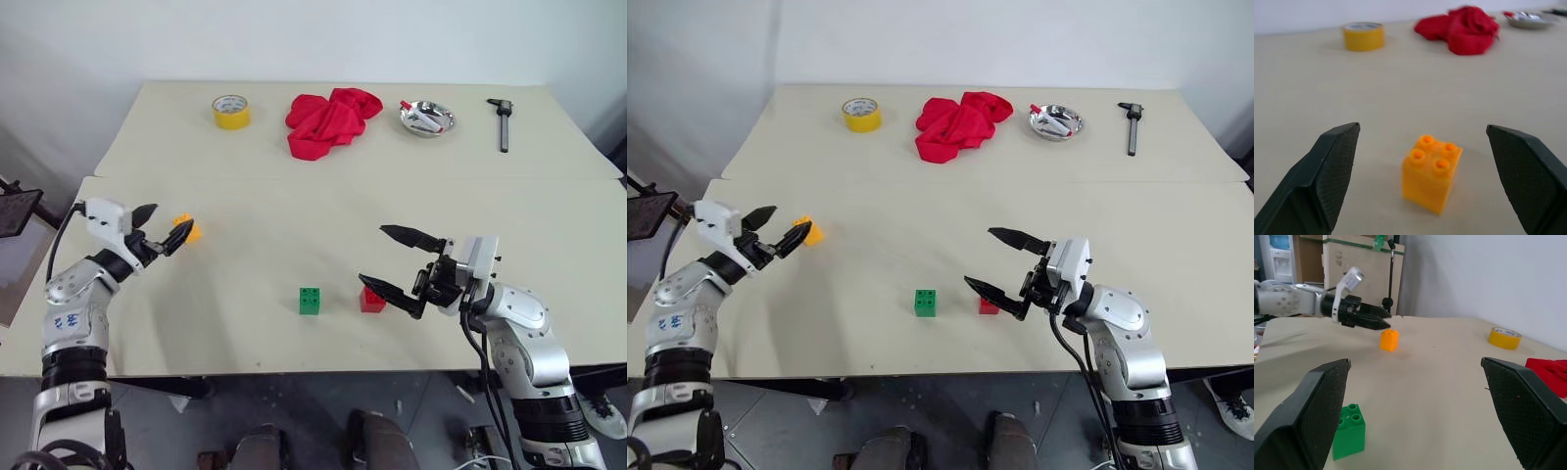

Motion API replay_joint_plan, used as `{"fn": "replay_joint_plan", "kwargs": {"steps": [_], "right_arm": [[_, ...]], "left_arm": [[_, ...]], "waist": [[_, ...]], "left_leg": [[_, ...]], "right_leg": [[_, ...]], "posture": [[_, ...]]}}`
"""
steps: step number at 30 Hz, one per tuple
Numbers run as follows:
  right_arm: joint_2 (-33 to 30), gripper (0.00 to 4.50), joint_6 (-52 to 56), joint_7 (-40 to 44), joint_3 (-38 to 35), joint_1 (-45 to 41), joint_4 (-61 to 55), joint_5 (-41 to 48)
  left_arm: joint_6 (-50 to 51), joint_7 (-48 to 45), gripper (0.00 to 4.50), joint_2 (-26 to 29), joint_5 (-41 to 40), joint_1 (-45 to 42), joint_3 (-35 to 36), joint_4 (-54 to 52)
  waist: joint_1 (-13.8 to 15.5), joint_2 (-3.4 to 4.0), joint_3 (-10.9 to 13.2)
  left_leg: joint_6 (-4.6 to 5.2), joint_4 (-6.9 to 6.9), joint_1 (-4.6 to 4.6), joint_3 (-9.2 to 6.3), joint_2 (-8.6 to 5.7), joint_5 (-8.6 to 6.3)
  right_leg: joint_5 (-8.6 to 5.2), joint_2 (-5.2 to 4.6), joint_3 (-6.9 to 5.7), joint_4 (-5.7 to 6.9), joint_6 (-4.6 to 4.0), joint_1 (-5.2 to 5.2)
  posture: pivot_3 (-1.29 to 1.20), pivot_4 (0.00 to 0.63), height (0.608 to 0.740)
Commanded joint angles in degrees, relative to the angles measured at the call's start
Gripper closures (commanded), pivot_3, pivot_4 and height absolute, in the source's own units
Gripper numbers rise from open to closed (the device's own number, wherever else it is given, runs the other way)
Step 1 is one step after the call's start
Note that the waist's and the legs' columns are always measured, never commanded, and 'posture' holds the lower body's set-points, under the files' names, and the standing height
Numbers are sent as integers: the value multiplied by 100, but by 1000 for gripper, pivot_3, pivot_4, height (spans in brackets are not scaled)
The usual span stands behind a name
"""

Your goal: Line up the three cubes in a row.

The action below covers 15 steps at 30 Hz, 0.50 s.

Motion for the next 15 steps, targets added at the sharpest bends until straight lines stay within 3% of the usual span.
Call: {"fn": "replay_joint_plan", "kwargs": {"steps": [1,7,11,15], "right_arm": [[-22,0,17,-134,-44,146,-404,51],[-77,0,95,-259,-82,316,-611,57],[-189,0,123,-201,-83,380,-618,53],[-325,0,163,-136,-109,384,-585,83]], "left_arm": [[-260,-545,117,144,264,-592,-291,1028],[-731,-1001,274,348,544,-1190,-509,2097],[-983,-1350,1159,491,769,-1310,-692,2440],[-1096,-1948,2457,641,742,-1270,-729,2498]], "waist": [[-4,-1,0],[-32,-3,2],[-26,-3,2],[-19,-4,2]], "left_leg": [[-1,0,-2,-1,1,0],[-3,-1,-3,5,2,1],[-3,0,-3,4,2,1],[-2,1,-3,5,1,1]], "right_leg": [[0,3,-3,0,0,-1],[0,4,0,-4,1,-3],[0,4,1,-4,1,-3],[0,4,2,-3,1,-3]], "posture": [[0,150,740],[0,150,740],[0,150,740],[0,150,740]]}}
